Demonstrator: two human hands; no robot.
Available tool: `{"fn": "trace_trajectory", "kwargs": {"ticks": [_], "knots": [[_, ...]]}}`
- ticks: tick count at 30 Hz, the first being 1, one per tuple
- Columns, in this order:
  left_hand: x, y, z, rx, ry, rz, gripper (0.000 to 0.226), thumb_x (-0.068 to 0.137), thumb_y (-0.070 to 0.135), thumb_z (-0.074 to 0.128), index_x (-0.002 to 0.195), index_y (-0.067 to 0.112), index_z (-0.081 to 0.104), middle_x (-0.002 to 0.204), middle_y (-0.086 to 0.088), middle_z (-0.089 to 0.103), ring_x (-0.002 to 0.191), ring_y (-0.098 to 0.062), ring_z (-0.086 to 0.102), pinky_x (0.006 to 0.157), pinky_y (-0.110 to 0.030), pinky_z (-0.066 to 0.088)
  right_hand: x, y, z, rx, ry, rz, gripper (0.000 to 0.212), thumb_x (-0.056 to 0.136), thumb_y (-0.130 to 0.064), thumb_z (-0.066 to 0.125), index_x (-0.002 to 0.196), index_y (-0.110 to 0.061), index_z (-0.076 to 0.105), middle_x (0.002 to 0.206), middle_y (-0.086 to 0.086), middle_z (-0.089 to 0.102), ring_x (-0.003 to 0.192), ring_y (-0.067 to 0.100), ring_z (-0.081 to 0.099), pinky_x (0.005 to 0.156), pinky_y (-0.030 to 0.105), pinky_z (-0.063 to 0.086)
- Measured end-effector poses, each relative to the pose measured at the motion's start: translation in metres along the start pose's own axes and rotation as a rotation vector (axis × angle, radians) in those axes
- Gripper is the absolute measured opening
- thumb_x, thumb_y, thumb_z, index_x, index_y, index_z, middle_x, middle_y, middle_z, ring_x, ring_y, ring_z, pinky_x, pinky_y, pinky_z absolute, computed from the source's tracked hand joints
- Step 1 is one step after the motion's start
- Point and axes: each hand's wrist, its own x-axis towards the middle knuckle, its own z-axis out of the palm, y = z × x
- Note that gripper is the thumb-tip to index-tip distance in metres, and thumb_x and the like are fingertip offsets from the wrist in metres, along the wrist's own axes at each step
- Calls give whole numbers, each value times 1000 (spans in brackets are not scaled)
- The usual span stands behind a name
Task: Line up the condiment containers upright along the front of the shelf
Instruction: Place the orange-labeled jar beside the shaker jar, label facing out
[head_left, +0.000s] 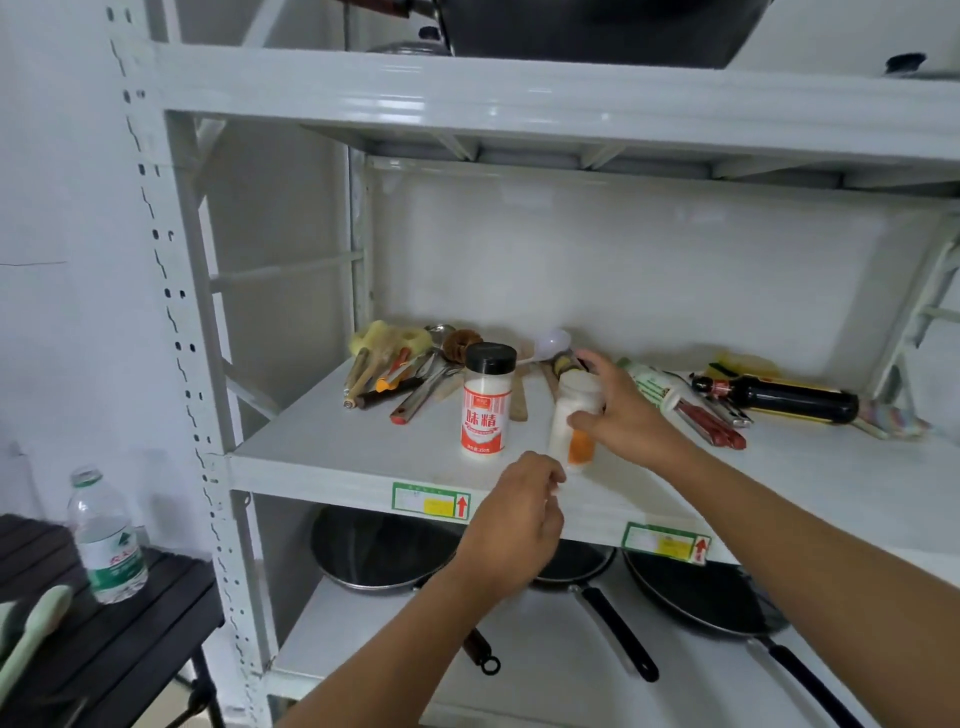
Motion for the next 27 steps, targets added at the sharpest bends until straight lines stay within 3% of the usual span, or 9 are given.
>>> {"fn": "trace_trajectory", "kwargs": {"ticks": [2, 5, 8, 10, 12, 15, 18, 23, 27], "knots": [[8, 2, 16, 139, 35, 25, 32, 97, 17, 53, 130, 18, 53, 121, 3, 53, 104, -12, 53, 86, -33, 53, -15, 15, 16, 212, 82, 123, 82, 88, -5, 69, 156, -30, 30, 141, -2, 50, 122, 17, 58, 84, 19, 46], [25, 7, 21, 177, 63, -68, 44, 96, 20, 56, 139, 17, 50, 130, -2, 56, 110, -19, 59, 91, -38, 55, -29, 41, 33, 252, 77, 234, 91, 86, -28, 80, 159, -30, 26, 139, -1, 55, 124, 17, 60, 92, 30, 48], [48, 6, 18, 69, 41, -234, 60, 94, 21, 64, 150, 14, 43, 147, -5, 52, 124, -24, 59, 102, -38, 51, -30, 52, 36, 214, 142, 237, 81, 85, -40, 83, 152, -26, 40, 127, -3, 60, 122, 15, 58, 96, 31, 43], [62, 0, 16, 32, -25, -311, 62, 94, 23, 65, 151, 12, 43, 147, -5, 55, 129, -25, 57, 106, -38, 48, -27, 53, 36, 222, 130, 252, 74, 84, -40, 85, 146, -24, 48, 124, -3, 63, 120, 17, 60, 94, 31, 45], [70, -7, 15, -17, -97, -360, 57, 94, 21, 63, 149, 14, 48, 142, -4, 61, 117, -22, 65, 103, -39, 51, -24, 53, 36, 226, 104, 269, 71, 80, -43, 87, 140, -23, 53, 118, -5, 66, 113, 17, 64, 92, 32, 50], [72, -14, 14, -154, -124, -392, 53, 93, 13, 59, 145, 15, 52, 139, -1, 64, 81, -13, 75, 92, -44, 58, -25, 51, 40, 189, 145, 261, 62, 76, -48, 89, 126, -24, 59, 104, -7, 67, 98, 13, 66, 79, 28, 50], [70, -14, 16, -170, -87, -409, 48, 94, 11, 58, 142, 16, 53, 134, 2, 66, 72, -9, 74, 91, -41, 58, -30, 47, 46, 102, 238, 224, 52, 77, -51, 86, 116, -29, 59, 96, -8, 64, 85, 4, 60, 68, 23, 43], [68, -12, 16, -172, -70, -424, 45, 93, 12, 60, 138, 13, 56, 110, 4, 66, 72, -9, 74, 90, -36, 57, -36, 52, 44, 157, 200, 184, 47, 88, -35, 82, 130, -26, 65, 104, -14, 68, 92, -3, 62, 79, 12, 45], [69, -11, 13, -187, -101, -419, 48, 94, 11, 60, 141, 17, 53, 129, 1, 66, 77, -9, 74, 93, -36, 57, -36, 53, 41, 200, 175, 179, 53, 88, -33, 82, 138, -25, 64, 118, -9, 71, 106, 8, 67, 98, 27, 52]]}}
